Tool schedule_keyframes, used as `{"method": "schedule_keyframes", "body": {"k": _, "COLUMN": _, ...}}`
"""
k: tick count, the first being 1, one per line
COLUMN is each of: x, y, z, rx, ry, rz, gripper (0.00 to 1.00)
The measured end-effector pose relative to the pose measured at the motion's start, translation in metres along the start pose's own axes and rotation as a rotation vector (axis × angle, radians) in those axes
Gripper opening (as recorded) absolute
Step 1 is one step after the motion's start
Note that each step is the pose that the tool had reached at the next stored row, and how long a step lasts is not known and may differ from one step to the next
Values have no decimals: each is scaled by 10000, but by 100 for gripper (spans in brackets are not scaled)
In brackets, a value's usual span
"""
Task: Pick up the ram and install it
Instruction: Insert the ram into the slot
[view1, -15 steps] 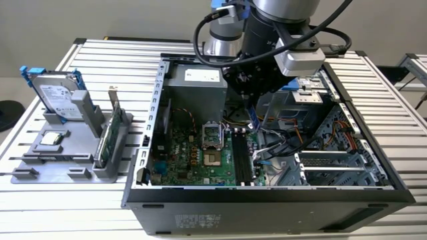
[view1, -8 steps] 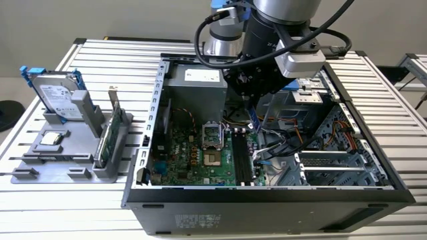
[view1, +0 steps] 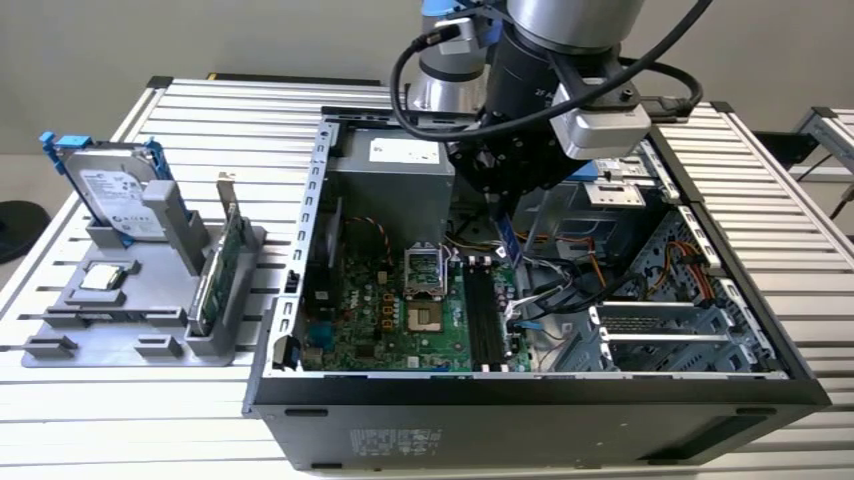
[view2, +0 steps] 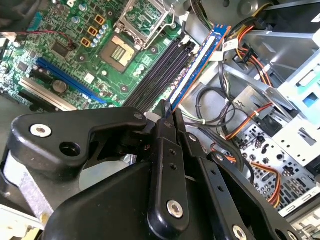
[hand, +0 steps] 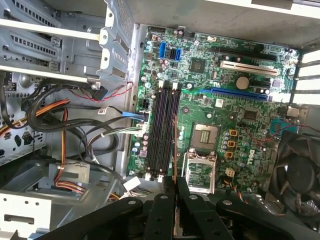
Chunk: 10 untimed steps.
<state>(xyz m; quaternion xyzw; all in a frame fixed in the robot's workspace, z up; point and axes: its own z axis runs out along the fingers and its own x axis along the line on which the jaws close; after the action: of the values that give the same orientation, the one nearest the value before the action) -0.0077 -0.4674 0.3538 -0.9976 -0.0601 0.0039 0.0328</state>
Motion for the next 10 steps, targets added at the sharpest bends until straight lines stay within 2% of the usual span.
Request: {"method": "schedule_keyframes", "body": {"k": 10, "x": 8, "y": 4, "z": 40, "rx": -11, "ry": -1, "rz": 1, "gripper": 0}}
